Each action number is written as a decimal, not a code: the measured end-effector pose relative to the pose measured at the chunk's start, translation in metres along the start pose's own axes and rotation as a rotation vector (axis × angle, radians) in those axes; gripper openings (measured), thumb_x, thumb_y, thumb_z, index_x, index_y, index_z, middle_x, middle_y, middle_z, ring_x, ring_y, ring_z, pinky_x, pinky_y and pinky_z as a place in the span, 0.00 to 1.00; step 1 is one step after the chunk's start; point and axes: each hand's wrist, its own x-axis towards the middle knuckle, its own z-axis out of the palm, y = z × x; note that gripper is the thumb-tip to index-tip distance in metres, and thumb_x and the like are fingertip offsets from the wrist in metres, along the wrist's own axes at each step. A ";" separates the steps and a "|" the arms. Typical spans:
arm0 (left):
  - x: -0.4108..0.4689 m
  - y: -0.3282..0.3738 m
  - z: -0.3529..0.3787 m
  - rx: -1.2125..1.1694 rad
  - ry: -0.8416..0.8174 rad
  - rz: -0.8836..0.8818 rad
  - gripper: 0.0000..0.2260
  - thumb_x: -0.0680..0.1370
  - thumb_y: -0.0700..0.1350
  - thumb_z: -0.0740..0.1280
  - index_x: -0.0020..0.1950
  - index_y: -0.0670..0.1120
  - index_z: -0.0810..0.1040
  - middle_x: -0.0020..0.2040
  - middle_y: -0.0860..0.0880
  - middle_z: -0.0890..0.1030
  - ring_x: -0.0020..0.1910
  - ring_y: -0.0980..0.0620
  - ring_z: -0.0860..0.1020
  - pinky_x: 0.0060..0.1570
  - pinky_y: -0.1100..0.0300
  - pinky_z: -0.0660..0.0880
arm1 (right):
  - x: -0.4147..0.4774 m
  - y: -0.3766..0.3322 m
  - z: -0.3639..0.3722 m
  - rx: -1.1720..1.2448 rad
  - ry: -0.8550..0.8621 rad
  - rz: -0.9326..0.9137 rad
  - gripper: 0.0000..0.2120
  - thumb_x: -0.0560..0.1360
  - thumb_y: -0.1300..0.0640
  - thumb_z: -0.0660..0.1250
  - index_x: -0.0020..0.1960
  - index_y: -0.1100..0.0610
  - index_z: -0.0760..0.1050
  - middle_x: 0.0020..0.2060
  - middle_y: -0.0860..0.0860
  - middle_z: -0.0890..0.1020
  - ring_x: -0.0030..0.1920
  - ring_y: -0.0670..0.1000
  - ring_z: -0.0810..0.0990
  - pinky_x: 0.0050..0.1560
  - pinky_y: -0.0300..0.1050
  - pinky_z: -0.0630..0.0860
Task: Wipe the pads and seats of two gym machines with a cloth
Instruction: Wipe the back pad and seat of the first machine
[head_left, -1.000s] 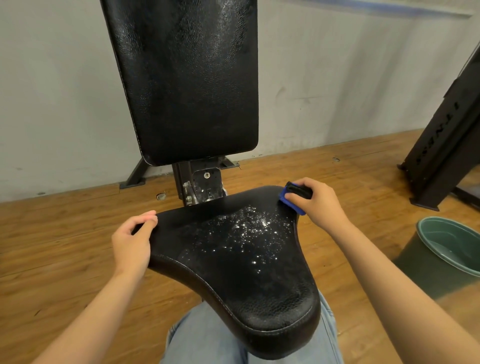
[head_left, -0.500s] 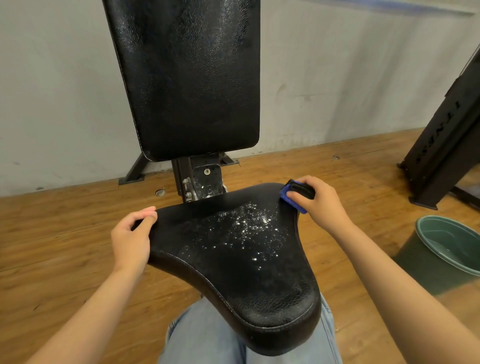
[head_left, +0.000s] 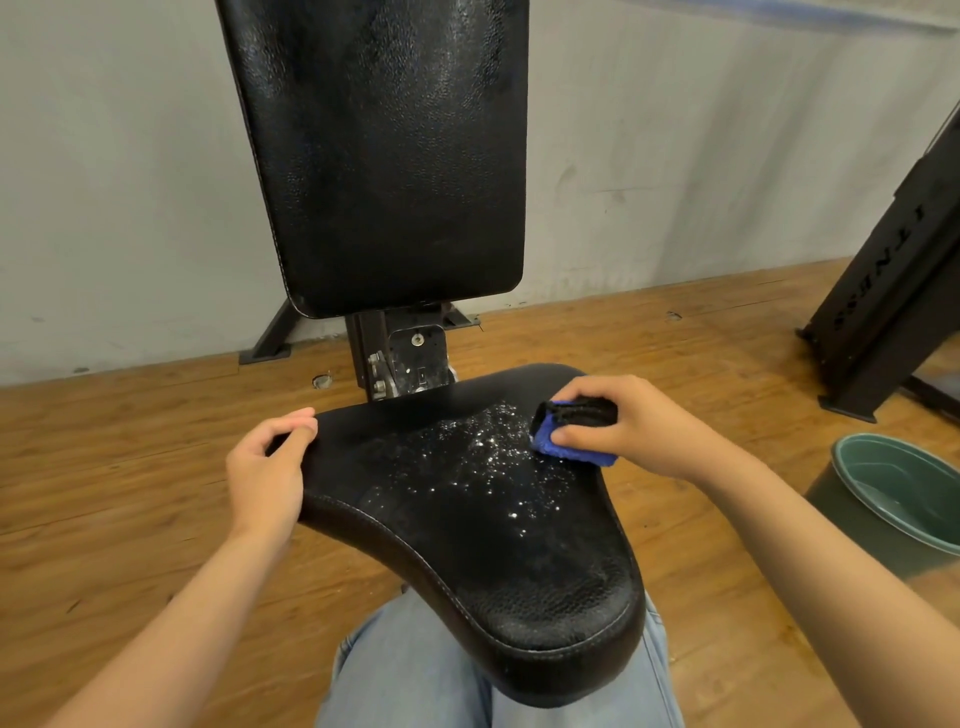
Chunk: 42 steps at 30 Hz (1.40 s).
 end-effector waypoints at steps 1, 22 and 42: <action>0.000 0.000 0.000 0.002 -0.001 0.001 0.06 0.78 0.41 0.66 0.49 0.49 0.82 0.56 0.54 0.81 0.60 0.52 0.76 0.66 0.48 0.70 | 0.007 0.005 -0.001 -0.023 0.030 0.016 0.06 0.72 0.55 0.73 0.46 0.46 0.78 0.42 0.42 0.82 0.42 0.40 0.78 0.40 0.33 0.72; 0.002 -0.002 0.001 -0.029 0.005 -0.001 0.07 0.77 0.39 0.67 0.44 0.50 0.82 0.52 0.57 0.82 0.58 0.53 0.77 0.66 0.48 0.70 | 0.029 0.003 0.003 -0.104 0.020 0.035 0.05 0.71 0.53 0.73 0.46 0.47 0.79 0.41 0.43 0.82 0.42 0.41 0.79 0.40 0.34 0.72; 0.001 0.000 0.001 -0.038 0.011 0.012 0.08 0.78 0.39 0.66 0.44 0.49 0.82 0.52 0.56 0.82 0.58 0.53 0.77 0.65 0.49 0.71 | 0.037 -0.013 0.024 -0.149 0.032 -0.002 0.07 0.71 0.51 0.73 0.47 0.44 0.77 0.41 0.41 0.81 0.42 0.38 0.78 0.43 0.32 0.72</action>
